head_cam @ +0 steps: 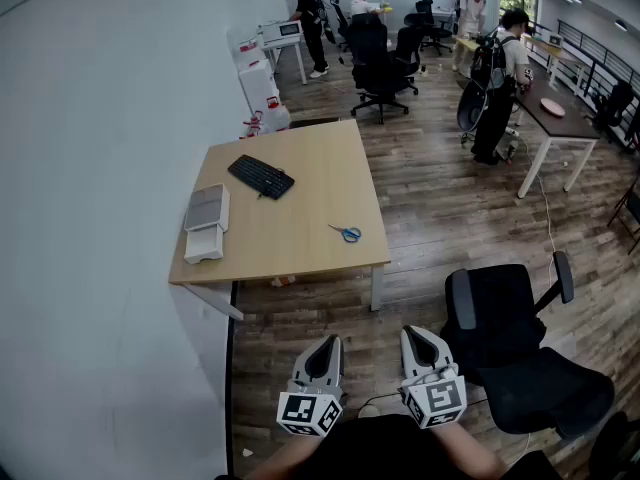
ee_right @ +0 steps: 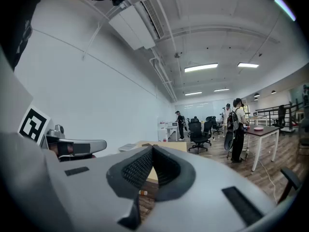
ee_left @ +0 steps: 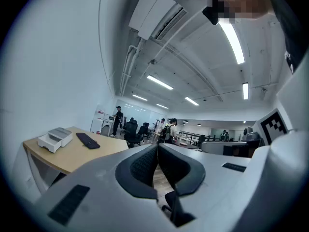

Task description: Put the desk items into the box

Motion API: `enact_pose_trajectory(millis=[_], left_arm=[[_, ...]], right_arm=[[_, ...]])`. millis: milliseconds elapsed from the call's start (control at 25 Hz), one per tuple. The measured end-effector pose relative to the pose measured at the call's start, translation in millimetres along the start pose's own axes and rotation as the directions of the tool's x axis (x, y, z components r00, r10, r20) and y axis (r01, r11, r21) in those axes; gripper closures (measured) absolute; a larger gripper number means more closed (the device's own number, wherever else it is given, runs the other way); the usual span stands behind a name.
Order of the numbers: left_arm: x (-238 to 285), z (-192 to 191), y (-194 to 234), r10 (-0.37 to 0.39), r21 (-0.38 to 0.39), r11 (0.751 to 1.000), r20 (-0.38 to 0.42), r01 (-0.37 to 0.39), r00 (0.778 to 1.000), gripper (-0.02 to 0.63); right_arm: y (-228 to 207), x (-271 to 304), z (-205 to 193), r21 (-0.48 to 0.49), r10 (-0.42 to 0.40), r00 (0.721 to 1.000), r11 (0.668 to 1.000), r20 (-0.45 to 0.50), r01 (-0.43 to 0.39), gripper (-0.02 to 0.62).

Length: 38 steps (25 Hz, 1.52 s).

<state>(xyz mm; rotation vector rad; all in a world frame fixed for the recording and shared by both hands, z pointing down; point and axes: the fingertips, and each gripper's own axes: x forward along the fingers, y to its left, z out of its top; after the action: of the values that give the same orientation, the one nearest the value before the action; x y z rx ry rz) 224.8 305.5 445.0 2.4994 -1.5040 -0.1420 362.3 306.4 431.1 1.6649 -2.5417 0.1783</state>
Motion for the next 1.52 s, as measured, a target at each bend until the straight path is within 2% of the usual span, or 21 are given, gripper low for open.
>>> enact_pose_trajectory(millis=[360,640,880,1000,1080,1240,1520], left_arm=[[12.0,-7.0,-5.0,0.0,-0.004,1.0,-0.01,0.0,1.0,0.591],[21.0,-26.1,3.1,-0.01,-0.016,1.0,-0.057,0.01,0.998,0.591],[59.9,-40.8,19.8,-0.041,-0.032,0.999,-0.104,0.037,0.994,0.591],[84.7,-45.2,34.7,-0.049,-0.06,0.997,-0.123,0.042,0.991,0.591],[99.3,-44.7,47.1,-0.051,-0.074,0.996,-0.127,0.042,0.991,0.591],[127.2,-33.1,74.3,-0.05,-0.079,0.996,-0.135,0.04,0.99,0.591],[176.2,-21.2,128.3,-0.067,-0.135,0.99,-0.136,0.049,0.988,0.591]], right_arm=[[-15.4,-3.7,-0.9,0.033,-0.02,0.999,0.999,0.037,0.019,0.535],[-29.3,3.7,-34.8,0.081,-0.032,0.999,0.996,-0.033,0.035,0.535],[-53.5,26.0,-46.8,0.091,-0.077,0.994,0.992,-0.073,0.083,0.535],[-74.9,45.1,-44.6,0.088,-0.142,0.986,0.985,-0.081,0.149,0.535],[-84.7,63.4,-44.0,0.077,-0.157,0.983,0.983,-0.096,0.165,0.535],[-96.0,108.0,-38.8,0.052,-0.144,0.981,0.987,-0.129,0.152,0.535],[-99.5,190.3,-23.5,0.081,-0.11,0.98,0.989,-0.164,0.125,0.535]])
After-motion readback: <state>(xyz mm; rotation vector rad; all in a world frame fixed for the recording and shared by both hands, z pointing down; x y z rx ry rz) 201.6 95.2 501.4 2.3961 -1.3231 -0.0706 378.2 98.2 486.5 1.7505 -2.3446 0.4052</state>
